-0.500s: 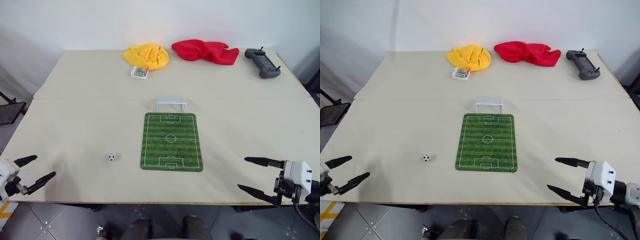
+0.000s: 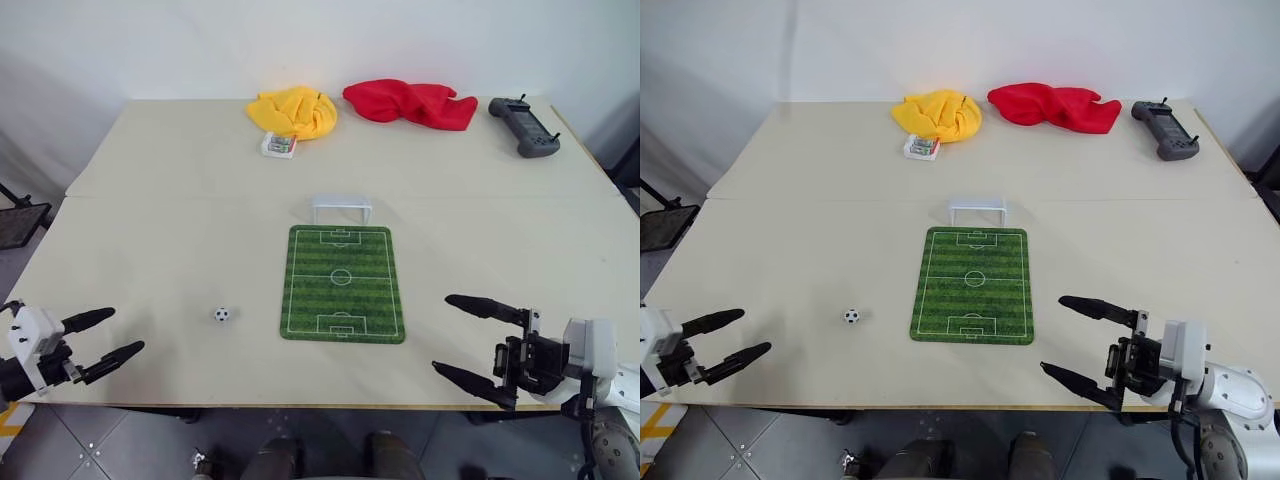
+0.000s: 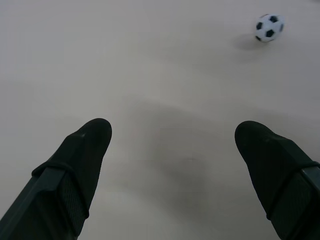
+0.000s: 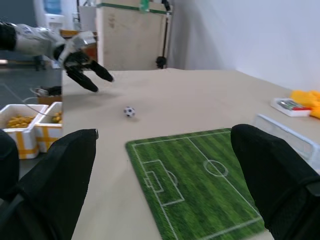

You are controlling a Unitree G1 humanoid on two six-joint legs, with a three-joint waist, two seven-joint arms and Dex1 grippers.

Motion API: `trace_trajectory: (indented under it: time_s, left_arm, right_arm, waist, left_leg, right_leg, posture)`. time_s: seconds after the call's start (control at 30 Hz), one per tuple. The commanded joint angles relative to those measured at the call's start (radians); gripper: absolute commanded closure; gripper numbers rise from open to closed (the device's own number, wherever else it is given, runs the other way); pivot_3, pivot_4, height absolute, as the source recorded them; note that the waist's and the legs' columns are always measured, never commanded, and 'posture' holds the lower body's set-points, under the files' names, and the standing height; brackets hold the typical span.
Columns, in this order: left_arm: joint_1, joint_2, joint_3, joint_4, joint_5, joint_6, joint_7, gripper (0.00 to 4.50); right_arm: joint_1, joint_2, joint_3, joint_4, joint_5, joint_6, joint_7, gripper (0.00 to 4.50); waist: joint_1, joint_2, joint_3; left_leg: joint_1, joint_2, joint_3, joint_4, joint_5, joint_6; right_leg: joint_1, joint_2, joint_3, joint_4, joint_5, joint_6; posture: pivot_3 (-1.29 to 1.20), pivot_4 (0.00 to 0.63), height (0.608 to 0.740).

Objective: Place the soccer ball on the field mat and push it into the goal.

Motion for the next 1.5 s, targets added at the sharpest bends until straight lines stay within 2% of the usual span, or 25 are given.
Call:
trace_trajectory:
  time_s: [0.03, 0.17, 0.4, 0.57, 0.77, 0.9, 1.2, 1.3, 1.43, 1.5]
  left_arm:
    - [-0.039, 0.014, -0.042, -0.146, -0.087, 0.146, -0.055, 0.02]
    - [-0.152, -0.021, -0.124, -0.215, -0.054, 0.181, -0.011, 0.02]
    - [-0.317, -0.122, -0.273, -0.119, 0.063, 0.14, 0.042, 0.02]
    - [-0.348, -0.161, -0.341, -0.076, 0.108, 0.113, 0.022, 0.02]
    - [-0.362, -0.166, -0.352, -0.034, 0.124, 0.074, 0.008, 0.02]
    - [-0.387, -0.187, -0.362, 0.018, 0.145, 0.019, 0.014, 0.83]
    - [-0.393, -0.185, -0.366, 0.016, 0.138, 0.007, -0.015, 3.58]
    - [-0.409, -0.187, -0.365, -0.029, 0.114, 0.048, -0.023, 3.63]
    - [-0.475, -0.191, -0.401, -0.171, 0.064, 0.197, -0.047, 3.63]
    - [-0.568, -0.222, -0.477, -0.273, 0.054, 0.307, -0.046, 3.63]
  right_arm:
    - [-0.005, -0.02, -0.025, 0.044, -0.022, -0.036, 0.037, 0.0]
    - [-0.006, -0.038, -0.058, 0.114, -0.038, -0.055, 0.057, 0.0]
    - [-0.004, -0.032, -0.052, 0.125, -0.06, -0.066, 0.038, 0.0]
    - [-0.004, -0.02, -0.035, 0.072, -0.077, -0.05, -0.026, 0.0]
    - [0.015, -0.016, -0.037, 0.055, -0.085, -0.048, -0.061, 0.0]
    - [0.034, -0.013, -0.031, 0.04, -0.102, -0.058, -0.075, 0.0]
    - [0.061, -0.02, -0.052, 0.042, -0.101, -0.063, -0.071, 0.0]
    - [0.065, -0.022, -0.065, 0.057, -0.098, -0.071, -0.061, 0.0]
    - [0.068, -0.033, -0.103, 0.088, -0.087, -0.09, -0.032, 0.0]
    - [0.081, -0.071, -0.14, 0.107, -0.064, -0.069, 0.011, 0.0]
  waist:
    - [0.004, 0.0, 0.0]
    - [0.018, 0.0, 0.0]
    - [0.012, 0.001, -0.001]
    - [0.008, 0.001, -0.001]
    - [0.013, 0.001, -0.001]
    - [0.019, 0.001, -0.001]
    - [0.019, 0.001, -0.001]
    - [0.019, 0.001, -0.001]
    - [0.024, 0.0, 0.0]
    - [0.025, 0.0, 0.0]
  left_leg:
    - [0.0, 0.0, 0.0, 0.0, 0.0, 0.0]
    - [0.0, 0.0, 0.0, 0.002, 0.0, 0.0]
    - [0.0, 0.001, 0.001, 0.002, 0.0, -0.001]
    - [0.0, 0.001, 0.001, 0.003, 0.0, -0.001]
    - [0.0, 0.001, 0.001, 0.004, 0.0, -0.001]
    - [0.0, 0.001, 0.001, 0.004, 0.0, -0.001]
    - [0.0, 0.0, 0.001, 0.005, 0.0, -0.001]
    - [0.0, 0.0, 0.001, 0.005, 0.0, -0.001]
    - [-0.002, 0.0, 0.001, 0.008, -0.001, 0.0]
    - [-0.002, 0.0, 0.001, 0.011, -0.002, 0.0]
  right_leg:
    - [0.0, 0.0, 0.0, 0.0, 0.0, 0.0]
    - [0.0, 0.0, 0.0, 0.001, 0.0, 0.0]
    - [-0.001, 0.001, 0.0, 0.002, 0.0, 0.0]
    - [-0.001, 0.002, 0.0, 0.002, 0.0, 0.0]
    - [-0.001, 0.001, 0.0, 0.002, 0.0, 0.0]
    - [-0.001, 0.001, 0.0, 0.002, 0.0, 0.0]
    - [0.0, 0.001, 0.0, 0.002, 0.001, 0.0]
    - [0.0, 0.001, 0.0, 0.002, 0.001, 0.0]
    - [0.0, 0.001, 0.0, 0.003, 0.001, 0.0]
    - [0.001, 0.001, 0.0, 0.003, 0.001, 0.001]
  posture:
    - [0.0, 0.15, 0.74]
    - [0.0, 0.15, 0.74]
    - [0.0, 0.15, 0.74]
    - [0.0, 0.15, 0.74]
    - [0.0, 0.15, 0.74]
    - [0.0, 0.15, 0.74]
    - [0.0, 0.15, 0.74]
    - [0.0, 0.15, 0.74]
    - [0.0, 0.15, 0.74]
    - [0.0, 0.15, 0.74]
